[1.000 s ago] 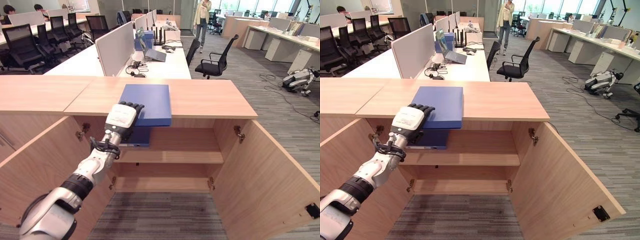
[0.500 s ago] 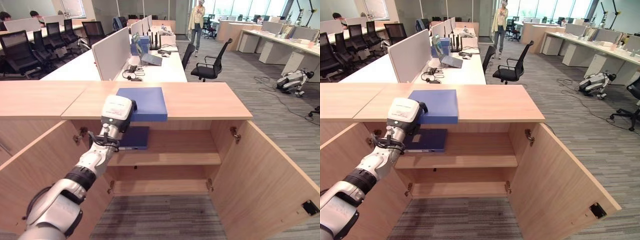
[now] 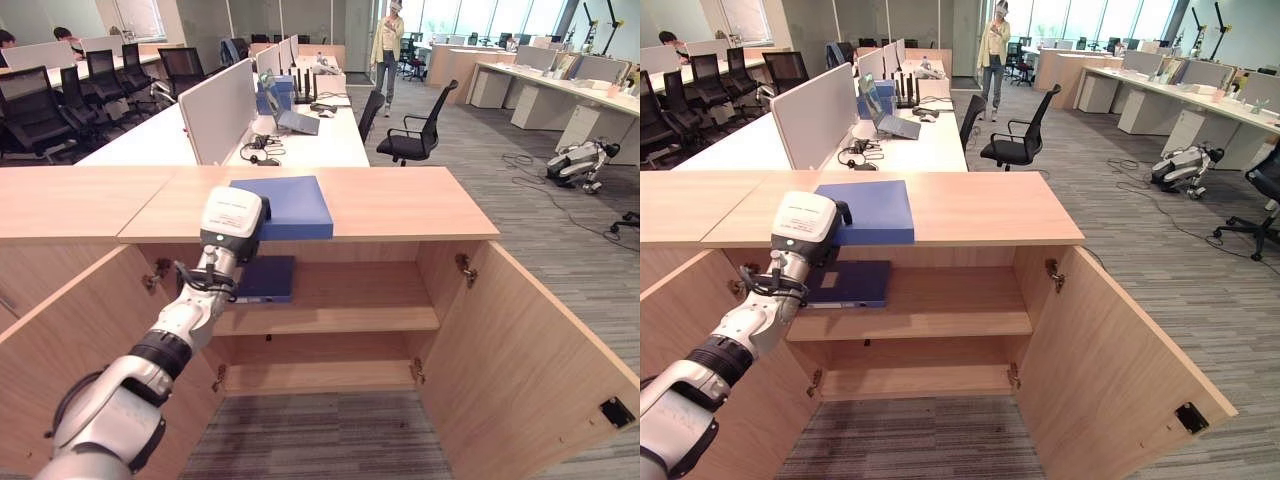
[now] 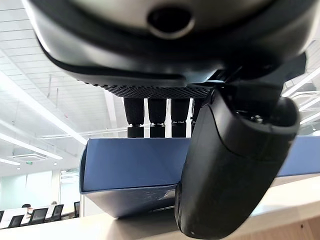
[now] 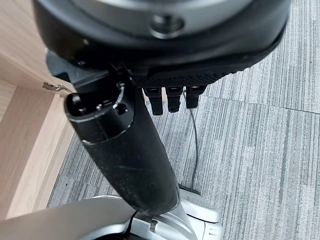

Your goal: Put the empty folder in the office cabinet

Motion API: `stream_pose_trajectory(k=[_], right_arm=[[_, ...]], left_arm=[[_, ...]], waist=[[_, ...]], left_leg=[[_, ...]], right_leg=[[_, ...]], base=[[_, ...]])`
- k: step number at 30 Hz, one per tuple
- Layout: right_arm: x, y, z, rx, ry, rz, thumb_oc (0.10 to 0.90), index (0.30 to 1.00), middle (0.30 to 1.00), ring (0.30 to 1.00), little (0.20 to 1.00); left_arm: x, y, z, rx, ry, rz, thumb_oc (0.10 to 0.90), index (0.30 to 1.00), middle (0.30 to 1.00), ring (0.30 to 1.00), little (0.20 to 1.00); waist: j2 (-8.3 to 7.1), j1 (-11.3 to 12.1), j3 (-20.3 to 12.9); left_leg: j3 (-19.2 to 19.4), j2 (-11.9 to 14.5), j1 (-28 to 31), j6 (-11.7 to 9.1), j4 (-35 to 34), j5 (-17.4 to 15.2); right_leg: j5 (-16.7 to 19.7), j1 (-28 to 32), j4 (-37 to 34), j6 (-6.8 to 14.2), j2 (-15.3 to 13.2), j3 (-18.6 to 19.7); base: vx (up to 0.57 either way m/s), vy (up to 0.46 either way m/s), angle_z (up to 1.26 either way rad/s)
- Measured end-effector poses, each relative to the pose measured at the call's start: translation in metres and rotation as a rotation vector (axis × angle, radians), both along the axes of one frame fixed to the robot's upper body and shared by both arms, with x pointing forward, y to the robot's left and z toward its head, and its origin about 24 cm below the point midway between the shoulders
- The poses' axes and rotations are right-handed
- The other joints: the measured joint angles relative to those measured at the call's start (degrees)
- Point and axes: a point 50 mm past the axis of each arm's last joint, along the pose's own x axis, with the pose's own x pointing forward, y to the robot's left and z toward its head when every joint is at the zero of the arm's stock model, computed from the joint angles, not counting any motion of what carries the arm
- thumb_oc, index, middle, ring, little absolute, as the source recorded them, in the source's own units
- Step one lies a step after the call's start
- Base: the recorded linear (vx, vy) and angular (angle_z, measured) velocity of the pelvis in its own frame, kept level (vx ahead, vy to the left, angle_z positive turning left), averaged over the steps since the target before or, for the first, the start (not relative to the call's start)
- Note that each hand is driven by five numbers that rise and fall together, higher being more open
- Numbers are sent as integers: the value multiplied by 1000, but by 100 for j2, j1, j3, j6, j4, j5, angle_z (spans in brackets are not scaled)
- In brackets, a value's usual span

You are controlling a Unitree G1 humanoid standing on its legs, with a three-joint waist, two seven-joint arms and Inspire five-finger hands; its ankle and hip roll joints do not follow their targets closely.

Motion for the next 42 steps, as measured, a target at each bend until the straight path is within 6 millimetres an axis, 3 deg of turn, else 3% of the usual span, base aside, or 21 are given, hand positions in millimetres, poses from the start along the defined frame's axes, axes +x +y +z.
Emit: stream_pose_trajectory(k=[3, 4, 5, 7, 9, 11, 12, 14, 20, 23, 28, 30, 33, 34, 36, 40, 42], right_arm=[[-5, 0, -1, -9, 17, -14, 800, 900, 900, 900, 900], [-5, -2, 0, -11, 1, -68, 800, 900, 900, 900, 900], [-12, -2, -1, -11, 14, -93, 800, 900, 900, 900, 900], [-13, -2, -1, -12, 18, -95, 800, 900, 900, 900, 900], [-14, -3, 0, -7, 15, -108, 800, 900, 900, 900, 900], [-17, -6, -1, -8, 35, -118, 800, 900, 900, 900, 900], [-14, -7, 0, -1, 27, -119, 800, 900, 900, 900, 900], [-12, -8, 0, 9, 26, -116, 800, 900, 900, 900, 900], [-13, -8, 0, 31, 39, -107, 800, 900, 900, 900, 900], [-11, -8, 0, 39, 33, -106, 800, 900, 900, 900, 900], [-1, -4, 1, 56, 2, -59, 800, 900, 900, 900, 900], [18, 1, 5, 65, -49, 30, 800, 900, 900, 900, 900], [61, -4, 36, 111, -293, 106, 800, 900, 900, 900, 900], [90, 2, 68, 168, -524, 157, 800, 900, 900, 900, 900], [124, 14, 99, 222, -745, 193, 800, 900, 900, 900, 900], [152, 13, 117, 205, -841, 235, 800, 900, 900, 900, 900], [149, 6, 118, 153, -831, 282, 800, 900, 900, 900, 900]], left_arm=[[-24, -23, 8, -196, -54, -121, 400, 300, 300, 300, 300], [-61, -40, 3, -443, -36, -239, 400, 300, 300, 300, 300], [-85, -57, -4, -593, -5, -340, 400, 300, 300, 300, 300], [-113, -67, -12, -799, 128, -463, 400, 300, 300, 300, 300], [-138, -66, -15, -1108, 253, -534, 400, 300, 300, 300, 300], [-137, -64, -18, -1229, 375, -577, 400, 300, 300, 300, 300], [-137, -57, -22, -1244, 507, -591, 400, 300, 300, 300, 300], [-138, -50, -23, -1252, 611, -596, 400, 300, 300, 300, 300], [-139, -44, -26, -1459, 741, -614, 400, 300, 300, 300, 300], [-144, -38, -39, -1442, 743, -549, 400, 300, 300, 300, 300], [-161, -8, -73, -1190, 800, -278, 400, 300, 300, 300, 300], [-174, 6, -82, -1103, 855, -200, 400, 300, 300, 300, 300], [-187, 18, -89, -1055, 866, -125, 400, 300, 300, 300, 300], [-192, 26, -96, -1011, 876, -71, 400, 300, 300, 300, 300], [-195, 35, -104, -946, 891, -15, 400, 300, 300, 300, 300], [-196, 35, -108, -894, 881, -2, 400, 300, 300, 300, 300], [-198, 35, -108, -878, 871, -3, 400, 300, 300, 300, 300]], waist=[[-3, 84, 3], [9, 134, 14], [-10, 226, 25], [-17, 360, 28], [12, 382, 52], [39, 471, 82], [57, 496, 129], [81, 514, 184], [73, 525, 310], [80, 566, 319], [68, 669, 394], [82, 767, 458], [85, 721, 494], [93, 683, 493], [48, 664, 469], [36, 775, 478], [46, 784, 476]], left_leg=[[-17, -11, -17, 36, -14, 16], [-34, -31, -11, 56, -21, -12], [-59, -43, -3, 63, -21, -18], [-82, -51, 1, 50, -22, -65], [-87, -63, -7, 96, -23, -105], [-200, -87, -3, 74, -21, -85], [-217, -91, -10, 67, -21, -80], [-220, -94, -41, 67, -21, -80], [-222, -114, -27, 57, -21, -43], [-235, -120, -6, 59, -21, -44], [-327, -122, -5, 39, -22, -64], [-342, -127, -12, 46, -21, -63], [-318, -137, -16, 74, -20, -53], [-273, -124, -17, 73, -21, -73], [-272, -121, 1, 67, -20, -86], [-284, -151, -16, 79, 0, -88], [-299, -183, -29, 123, 3, -63]], right_leg=[[-4, -14, -1, 7, -12, -26], [-30, 24, -1, 17, -28, -35], [-56, 28, 0, 37, -35, -53], [-71, 44, 1, 41, -43, -65], [-72, 56, -1, 42, -50, -56], [-98, 58, -1, 39, -76, -170], [-103, 57, -1, 36, -82, -184], [-100, 57, -1, 41, -87, -186], [-102, 74, -1, 107, -106, -207], [-110, 105, -3, 113, -111, -235], [-167, 109, -3, 88, -110, -322], [-167, 129, -4, 88, -111, -330], [-170, 90, -3, 103, -120, -320], [-170, 73, -3, 103, -117, -287], [-178, 90, 0, 97, -110, -283], [-190, 81, 1, 118, -136, -282], [-208, 79, -2, 145, -173, -319]], base=[[4, 10, 2], [5, 14, 11], [10, 18, 8], [5, 6, 5], [-6, -1, 2], [3, -9, 28], [21, -12, 22], [8, -6, 2], [0, 0, 0], [-12, 6, 4], [9, 10, 9], [6, 18, 4], [13, 4, -3], [52, 13, -13], [-10, 31, -6], [8, 7, 3], [8, 9, 8]])
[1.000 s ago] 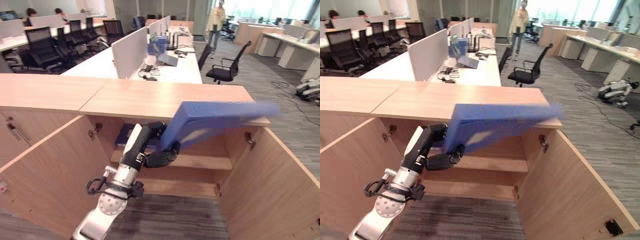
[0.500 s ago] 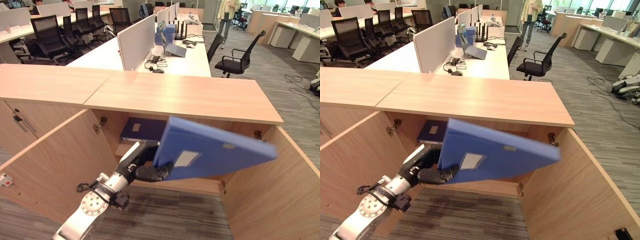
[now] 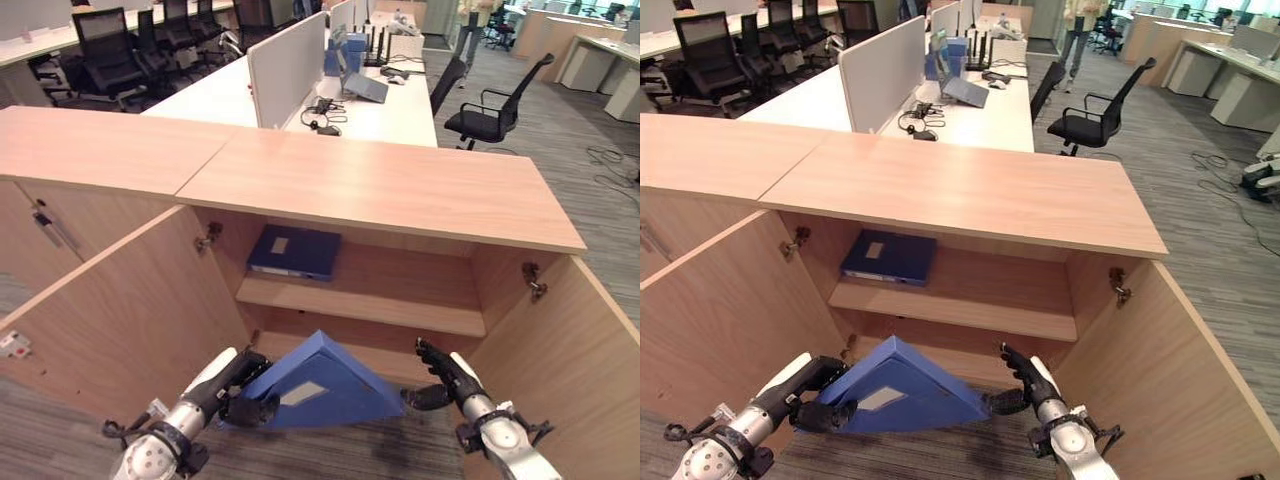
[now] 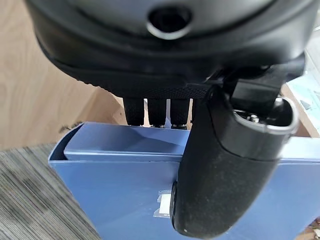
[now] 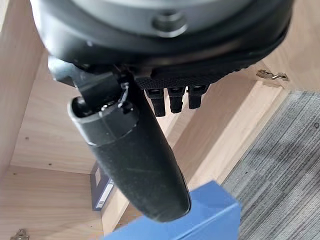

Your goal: Put the empty folder in the office cabinet

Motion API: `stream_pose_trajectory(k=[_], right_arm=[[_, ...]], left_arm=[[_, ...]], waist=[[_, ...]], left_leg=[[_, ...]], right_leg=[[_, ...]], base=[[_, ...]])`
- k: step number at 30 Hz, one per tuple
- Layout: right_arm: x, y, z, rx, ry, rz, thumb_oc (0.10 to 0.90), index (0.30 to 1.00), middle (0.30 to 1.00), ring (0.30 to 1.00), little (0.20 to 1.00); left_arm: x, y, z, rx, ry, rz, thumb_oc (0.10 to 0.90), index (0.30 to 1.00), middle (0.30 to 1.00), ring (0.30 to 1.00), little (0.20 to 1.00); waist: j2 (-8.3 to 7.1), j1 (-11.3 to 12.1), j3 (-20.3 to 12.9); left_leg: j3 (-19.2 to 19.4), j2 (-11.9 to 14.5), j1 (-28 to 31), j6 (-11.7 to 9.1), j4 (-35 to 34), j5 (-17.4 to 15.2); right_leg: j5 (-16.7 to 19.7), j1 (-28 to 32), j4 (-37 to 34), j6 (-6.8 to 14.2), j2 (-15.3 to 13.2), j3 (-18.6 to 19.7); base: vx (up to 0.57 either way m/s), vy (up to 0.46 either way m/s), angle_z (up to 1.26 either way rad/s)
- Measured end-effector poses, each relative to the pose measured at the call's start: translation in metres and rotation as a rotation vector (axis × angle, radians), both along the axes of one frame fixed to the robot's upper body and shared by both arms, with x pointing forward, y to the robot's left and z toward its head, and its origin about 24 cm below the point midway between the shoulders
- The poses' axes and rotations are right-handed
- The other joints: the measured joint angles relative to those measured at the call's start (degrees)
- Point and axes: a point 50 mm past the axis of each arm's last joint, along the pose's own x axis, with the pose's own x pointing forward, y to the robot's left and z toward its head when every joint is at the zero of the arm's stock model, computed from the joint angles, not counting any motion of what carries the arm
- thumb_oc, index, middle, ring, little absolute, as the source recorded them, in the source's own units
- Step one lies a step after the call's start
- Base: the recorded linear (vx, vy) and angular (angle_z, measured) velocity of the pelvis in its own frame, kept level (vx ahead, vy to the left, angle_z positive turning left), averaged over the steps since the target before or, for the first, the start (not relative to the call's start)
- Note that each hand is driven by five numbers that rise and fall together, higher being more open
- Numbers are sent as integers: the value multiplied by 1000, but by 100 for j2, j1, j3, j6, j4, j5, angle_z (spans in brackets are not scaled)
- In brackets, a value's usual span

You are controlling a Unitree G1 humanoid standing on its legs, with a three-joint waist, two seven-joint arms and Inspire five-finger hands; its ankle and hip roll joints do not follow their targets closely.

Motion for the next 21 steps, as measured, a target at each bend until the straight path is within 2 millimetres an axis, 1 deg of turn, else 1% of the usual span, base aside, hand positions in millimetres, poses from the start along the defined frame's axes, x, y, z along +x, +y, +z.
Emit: stream_pose_trajectory(k=[4, 9, 12, 15, 18, 21], right_arm=[[-5, -6, 0, -103, 15, 41, 800, 900, 900, 900, 900], [-3, -4, 6, -141, 0, 107, 800, 900, 900, 900, 900], [-4, 5, 4, -124, 21, 166, 800, 900, 900, 900, 900], [-8, 19, 1, -88, 56, 255, 800, 900, 900, 900, 900], [-9, 25, -1, -77, 69, 293, 800, 900, 900, 900, 900], [-3, 32, 2, -77, 52, 329, 800, 900, 900, 900, 900]], left_arm=[[1, 2, 1, 26, -13, -2, 400, 300, 300, 300, 300], [6, 1, 5, 24, -61, 17, 400, 300, 300, 300, 300], [8, 0, 7, 27, -73, 7, 400, 300, 300, 300, 300], [8, 0, 7, 55, -77, -5, 400, 300, 300, 300, 300], [8, 0, 7, 60, -79, -8, 400, 300, 300, 300, 300], [10, -1, 8, 58, -87, -12, 400, 300, 300, 300, 300]], waist=[[37, -33, 0], [36, -47, 0], [39, -43, 1], [42, -40, 3], [41, -29, 2], [41, -22, 2]], left_leg=[[7, -30, -32, 25, 2, 16], [13, -27, -24, 20, 1, 14], [9, -20, -19, -23, -1, -14], [-11, -18, -44, -24, -1, -15], [-13, -21, -49, -23, -1, -15], [-14, -23, -51, -20, 0, -12]], right_leg=[[5, -9, 3, 23, -29, -2], [4, -9, 0, 39, -28, -3], [-5, -17, -1, 37, -19, -5], [-3, -22, 0, 34, -16, -12], [0, -23, 0, 34, -18, -15], [4, -27, 0, 38, -20, -15]], base=[[0, 0, 0], [1, -4, 0], [0, 0, 0], [0, -1, 1], [0, 0, 0], [0, 0, 0]])
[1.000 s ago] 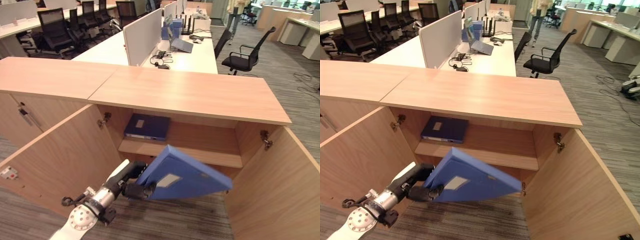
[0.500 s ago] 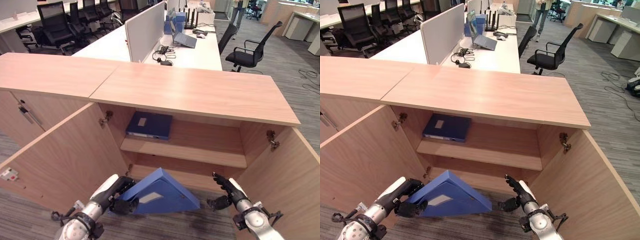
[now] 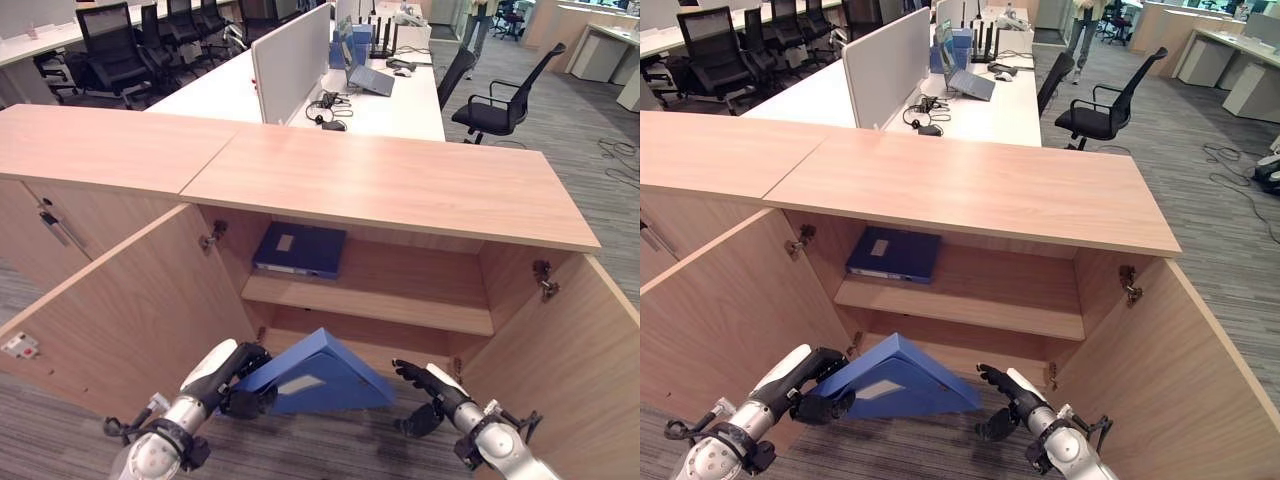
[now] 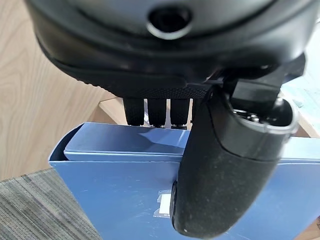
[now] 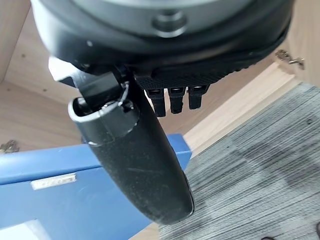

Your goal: Put the empty folder in the office cabinet

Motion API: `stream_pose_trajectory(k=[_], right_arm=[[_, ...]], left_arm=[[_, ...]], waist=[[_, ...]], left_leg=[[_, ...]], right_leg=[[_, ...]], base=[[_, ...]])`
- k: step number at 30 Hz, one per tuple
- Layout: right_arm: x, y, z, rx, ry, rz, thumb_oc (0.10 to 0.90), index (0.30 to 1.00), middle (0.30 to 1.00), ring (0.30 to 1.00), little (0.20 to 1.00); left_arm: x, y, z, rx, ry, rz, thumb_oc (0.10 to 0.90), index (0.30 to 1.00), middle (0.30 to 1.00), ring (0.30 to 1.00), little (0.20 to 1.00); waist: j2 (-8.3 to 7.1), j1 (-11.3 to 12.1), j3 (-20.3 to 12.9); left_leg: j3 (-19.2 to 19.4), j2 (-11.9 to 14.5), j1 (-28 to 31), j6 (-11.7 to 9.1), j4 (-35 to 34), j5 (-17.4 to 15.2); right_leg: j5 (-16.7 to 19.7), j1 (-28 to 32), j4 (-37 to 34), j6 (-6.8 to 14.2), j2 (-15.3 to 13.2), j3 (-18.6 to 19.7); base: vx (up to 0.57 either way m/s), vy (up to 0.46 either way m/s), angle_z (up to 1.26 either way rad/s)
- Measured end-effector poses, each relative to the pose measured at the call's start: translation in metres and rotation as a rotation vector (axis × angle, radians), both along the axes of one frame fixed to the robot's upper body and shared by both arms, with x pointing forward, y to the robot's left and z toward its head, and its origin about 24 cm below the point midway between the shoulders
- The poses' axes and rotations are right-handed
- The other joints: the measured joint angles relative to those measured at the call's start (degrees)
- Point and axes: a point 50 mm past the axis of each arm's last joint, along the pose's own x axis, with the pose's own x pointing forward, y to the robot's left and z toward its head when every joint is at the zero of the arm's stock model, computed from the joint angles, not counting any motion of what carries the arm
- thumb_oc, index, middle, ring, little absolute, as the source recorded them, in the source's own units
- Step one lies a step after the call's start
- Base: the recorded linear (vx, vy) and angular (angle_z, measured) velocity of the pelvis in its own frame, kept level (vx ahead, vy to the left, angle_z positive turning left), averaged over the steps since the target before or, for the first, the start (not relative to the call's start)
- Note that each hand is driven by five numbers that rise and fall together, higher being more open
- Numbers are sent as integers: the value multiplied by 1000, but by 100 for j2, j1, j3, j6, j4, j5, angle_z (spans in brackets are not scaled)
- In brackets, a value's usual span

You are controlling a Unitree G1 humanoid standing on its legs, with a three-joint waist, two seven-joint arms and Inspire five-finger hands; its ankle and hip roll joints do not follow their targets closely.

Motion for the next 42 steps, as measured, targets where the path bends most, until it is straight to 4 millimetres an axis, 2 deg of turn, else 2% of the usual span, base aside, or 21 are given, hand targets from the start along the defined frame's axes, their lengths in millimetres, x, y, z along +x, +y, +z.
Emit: stream_pose_trajectory(k=[10, 16, 20, 29, 30, 31, 32, 38, 42], right_arm=[[16, 7, 11, 5, -57, 36, 800, 900, 900, 900, 900], [23, 16, 15, 6, -83, 65, 800, 900, 900, 900, 900], [30, 16, 20, 0, -121, 52, 800, 900, 900, 900, 900], [48, 25, 29, -11, -171, 66, 800, 900, 900, 900, 900], [51, 26, 30, -20, -174, 77, 607, 611, 611, 611, 611], [52, 27, 30, -24, -174, 79, 471, 406, 406, 406, 406], [53, 27, 29, -29, -174, 81, 400, 300, 300, 300, 300], [55, 32, 20, 13, -146, 3, 400, 300, 300, 300, 300], [44, 40, 4, 112, -52, -66, 400, 300, 300, 300, 300]], left_arm=[[11, -6, 10, -10, -57, -30, 400, 300, 300, 300, 300], [21, -21, 20, -40, -103, -93, 400, 300, 300, 300, 300], [25, -28, 21, -116, -91, -109, 400, 300, 300, 300, 300], [29, -28, 22, -252, -42, -72, 400, 300, 300, 300, 300], [29, -26, 22, -255, -35, -67, 400, 300, 300, 300, 300], [29, -27, 23, -255, -35, -69, 400, 300, 300, 300, 300], [30, -27, 23, -254, -35, -69, 400, 300, 300, 300, 300], [37, -29, 27, -245, -64, -64, 400, 300, 300, 300, 300], [41, -31, 28, -231, -65, -86, 400, 300, 300, 300, 300]], waist=[[1, 6, 0], [5, 7, -2], [6, 1, -3], [3, 1, -5], [2, -6, -5], [1, 0, -6], [0, 17, -6], [-6, 41, -10], [-5, 33, -10]], left_leg=[[-1, -1, -2, 21, 1, 15], [-10, -2, -1, 43, 2, 33], [-14, -1, 0, 48, 2, 39], [-19, -1, 4, 48, 3, 45], [-20, -1, 5, 49, 3, 48], [-20, -1, 7, 49, 3, 48], [-27, -2, 7, 49, 3, 49], [-53, -6, 5, 47, 3, 59], [-49, -6, -1, 44, 3, 65]], right_leg=[[-3, 0, 0, 1, -1, -4], [-2, 6, 0, 1, -1, -15], [-2, 8, 0, 0, -1, -22], [3, 13, 0, -5, 0, -31], [8, 12, 0, -11, 0, -32], [8, 15, 0, -11, 0, -33], [15, 19, 0, -21, -1, -40], [15, 21, 0, -21, -2, -62], [15, 16, 0, -19, -3, -62]], base=[[0, 0, 0], [0, 0, 0], [0, 0, 0], [0, 0, 0], [0, 0, 0], [0, 0, 0], [3, 0, 4], [-3, 3, 3], [-3, -1, -1]])
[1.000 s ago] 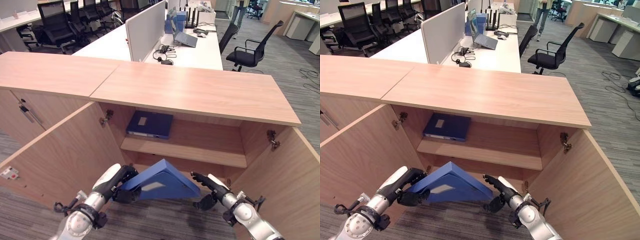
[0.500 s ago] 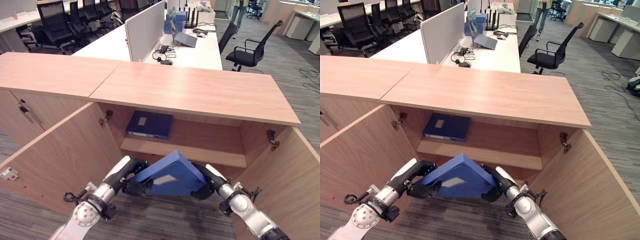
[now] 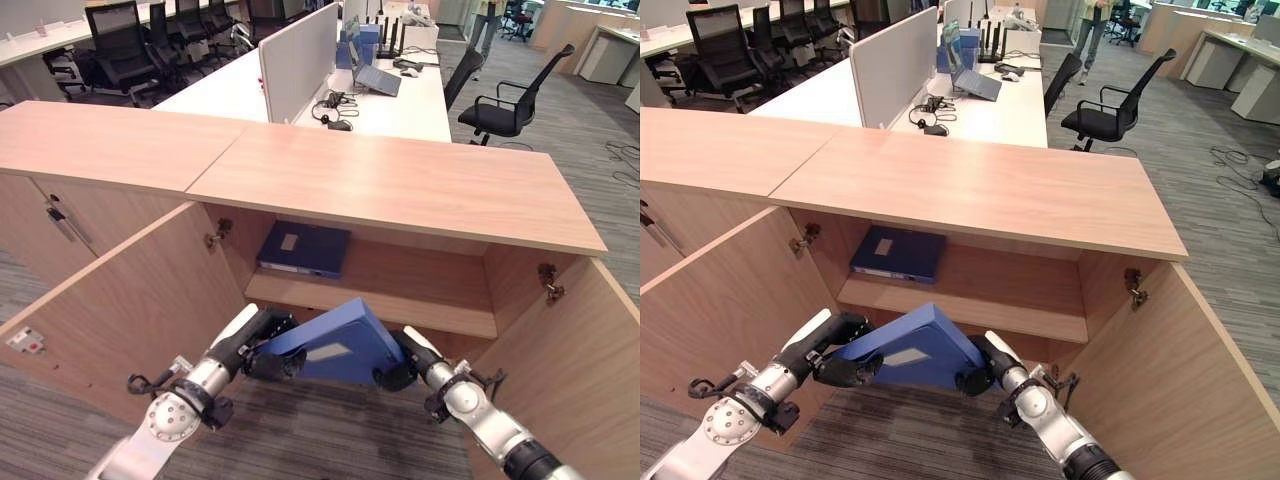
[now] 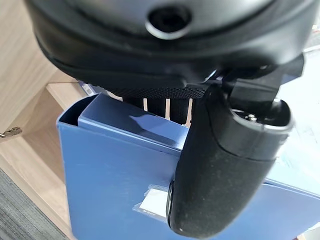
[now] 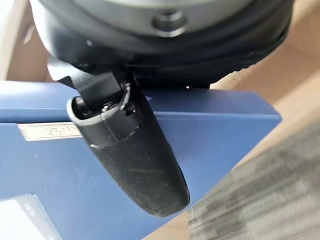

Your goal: Put the empty folder in the office cabinet

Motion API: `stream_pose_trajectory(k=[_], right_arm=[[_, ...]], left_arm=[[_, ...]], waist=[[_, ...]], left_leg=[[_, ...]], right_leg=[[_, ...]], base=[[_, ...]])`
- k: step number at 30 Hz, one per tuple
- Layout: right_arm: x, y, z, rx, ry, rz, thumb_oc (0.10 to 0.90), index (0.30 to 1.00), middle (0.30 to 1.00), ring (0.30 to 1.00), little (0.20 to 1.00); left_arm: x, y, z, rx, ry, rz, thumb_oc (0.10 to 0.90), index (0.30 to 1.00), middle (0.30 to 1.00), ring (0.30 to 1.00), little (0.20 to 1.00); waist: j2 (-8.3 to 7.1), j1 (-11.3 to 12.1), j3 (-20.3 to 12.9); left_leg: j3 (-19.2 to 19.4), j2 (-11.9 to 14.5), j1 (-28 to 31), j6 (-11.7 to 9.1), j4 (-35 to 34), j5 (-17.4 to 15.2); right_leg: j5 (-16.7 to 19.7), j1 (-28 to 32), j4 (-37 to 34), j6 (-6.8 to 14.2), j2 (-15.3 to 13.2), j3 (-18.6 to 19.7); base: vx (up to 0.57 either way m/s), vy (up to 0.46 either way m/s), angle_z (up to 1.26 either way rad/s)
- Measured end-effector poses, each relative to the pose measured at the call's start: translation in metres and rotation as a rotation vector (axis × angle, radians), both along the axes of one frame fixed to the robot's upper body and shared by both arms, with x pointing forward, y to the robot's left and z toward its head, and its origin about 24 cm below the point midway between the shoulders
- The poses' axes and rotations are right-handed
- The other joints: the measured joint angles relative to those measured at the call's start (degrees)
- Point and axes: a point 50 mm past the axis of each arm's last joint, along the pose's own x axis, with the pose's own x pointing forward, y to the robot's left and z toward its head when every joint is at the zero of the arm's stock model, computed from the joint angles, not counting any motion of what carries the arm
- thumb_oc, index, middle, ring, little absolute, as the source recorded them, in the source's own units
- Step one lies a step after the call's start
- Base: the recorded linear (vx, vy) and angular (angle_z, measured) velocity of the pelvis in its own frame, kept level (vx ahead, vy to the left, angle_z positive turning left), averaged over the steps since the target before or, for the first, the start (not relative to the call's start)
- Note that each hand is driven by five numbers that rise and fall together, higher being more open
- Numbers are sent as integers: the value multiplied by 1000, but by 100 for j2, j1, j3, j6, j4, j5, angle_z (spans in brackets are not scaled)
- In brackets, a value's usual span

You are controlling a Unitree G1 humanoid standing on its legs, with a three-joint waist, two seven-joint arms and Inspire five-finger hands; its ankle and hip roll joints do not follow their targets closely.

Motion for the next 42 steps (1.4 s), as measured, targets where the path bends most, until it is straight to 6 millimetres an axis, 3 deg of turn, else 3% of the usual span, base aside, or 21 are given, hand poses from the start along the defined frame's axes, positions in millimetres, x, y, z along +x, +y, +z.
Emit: stream_pose_trajectory(k=[12, 13, 14, 18, 23, 26, 28, 36, 39, 42], right_arm=[[2, -13, 17, -106, -62, 122, 400, 300, 300, 300, 300], [1, -16, 19, -123, -70, 134, 400, 300, 300, 300, 300], [1, -18, 19, -130, -69, 136, 400, 300, 300, 300, 300], [-6, -29, 17, -183, -52, 160, 400, 300, 300, 300, 300], [-30, -39, 2, -186, 40, 163, 400, 300, 300, 300, 300], [-34, -42, 0, -274, 24, 221, 400, 300, 300, 300, 300], [-28, -43, 7, -348, -42, 255, 400, 300, 300, 300, 300], [-27, -73, 8, -583, -48, 295, 400, 300, 300, 300, 300], [-35, -84, -13, -591, 73, 256, 400, 300, 300, 300, 300], [-65, -93, -54, -379, 373, 17, 400, 300, 300, 300, 300]], left_arm=[[-2, 1, -6, -97, 71, 30, 414, 321, 321, 321, 321], [-3, 1, -10, -119, 83, 44, 718, 778, 778, 778, 778], [-4, 0, -12, -126, 92, 46, 800, 900, 900, 900, 900], [-18, -1, -31, -241, 201, 77, 800, 900, 900, 900, 900], [-33, 0, -56, -430, 295, 211, 800, 900, 900, 900, 900], [-51, 1, -89, -539, 403, 365, 800, 900, 900, 900, 900], [-67, -1, -121, -667, 512, 566, 800, 900, 900, 900, 900], [-86, 29, -134, -728, 493, 863, 800, 900, 900, 900, 900], [-88, 32, -138, -738, 501, 920, 800, 900, 900, 900, 900], [-89, 24, -145, -766, 530, 941, 800, 900, 900, 900, 900]], waist=[[1, 7, 1], [6, 6, 1], [7, 9, 0], [14, -24, 1], [28, -42, 0], [41, -141, 0], [47, -195, 5], [19, -167, 2], [-10, -136, -4], [-42, -37, -8]], left_leg=[[1, 0, 2, -1, -1, 3], [-1, -5, 3, -1, -1, 3], [0, -5, 2, -1, -1, 3], [-4, -11, -1, -1, -1, 2], [-3, -10, 8, -7, -3, -5], [1, -7, 7, -15, -3, -9], [-1, -6, 21, -33, -4, -24], [-4, 7, 7, -25, -3, -43], [0, 6, 17, 18, -2, -14], [-14, 1, 9, 18, -1, -15]], right_leg=[[-1, 0, 0, 6, 0, -2], [-1, 1, 0, 7, -4, -2], [-1, 0, 0, 7, -5, -2], [-6, -3, 0, 14, -10, -3], [-17, 10, 0, 22, -10, -2], [-14, 4, 0, 22, -7, 3], [-15, -3, -1, 21, -8, -1], [-18, -18, 0, 16, 3, -2], [-16, -10, 0, 17, 3, -4], [-19, -10, 0, 17, 1, -18]], base=[[0, 0, 0], [0, 0, 0], [0, 0, 0], [0, 0, 0], [0, 0, 0], [-4, 4, -1], [-3, 4, 2], [0, 0, 0], [0, 0, 0], [-2, 5, 1]])
